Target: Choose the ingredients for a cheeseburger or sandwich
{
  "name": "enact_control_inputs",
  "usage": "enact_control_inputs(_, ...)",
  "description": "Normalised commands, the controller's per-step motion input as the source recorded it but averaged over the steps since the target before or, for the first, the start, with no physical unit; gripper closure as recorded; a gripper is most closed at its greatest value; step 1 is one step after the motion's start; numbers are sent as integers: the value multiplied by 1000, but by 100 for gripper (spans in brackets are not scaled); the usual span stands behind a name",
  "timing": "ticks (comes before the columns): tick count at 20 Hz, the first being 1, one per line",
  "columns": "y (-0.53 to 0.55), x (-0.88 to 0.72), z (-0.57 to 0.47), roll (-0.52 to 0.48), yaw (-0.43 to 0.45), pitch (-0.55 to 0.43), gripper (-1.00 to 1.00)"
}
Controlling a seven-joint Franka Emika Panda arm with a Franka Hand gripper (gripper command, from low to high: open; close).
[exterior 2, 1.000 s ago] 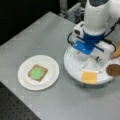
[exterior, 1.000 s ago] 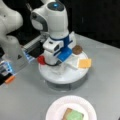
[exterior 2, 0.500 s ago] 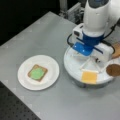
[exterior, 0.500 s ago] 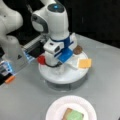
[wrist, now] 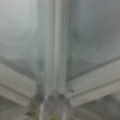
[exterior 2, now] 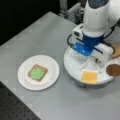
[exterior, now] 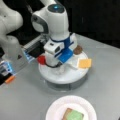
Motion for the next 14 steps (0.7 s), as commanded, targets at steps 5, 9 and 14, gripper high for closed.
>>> enact_control_inputs(5,108,-319,-141,91,-98,-130,-100)
enact_control_inputs(9,73,-326,-143,89,-98,-145,-100)
enact_control_inputs(14,48,-302,-146,88,-93,-166,-100)
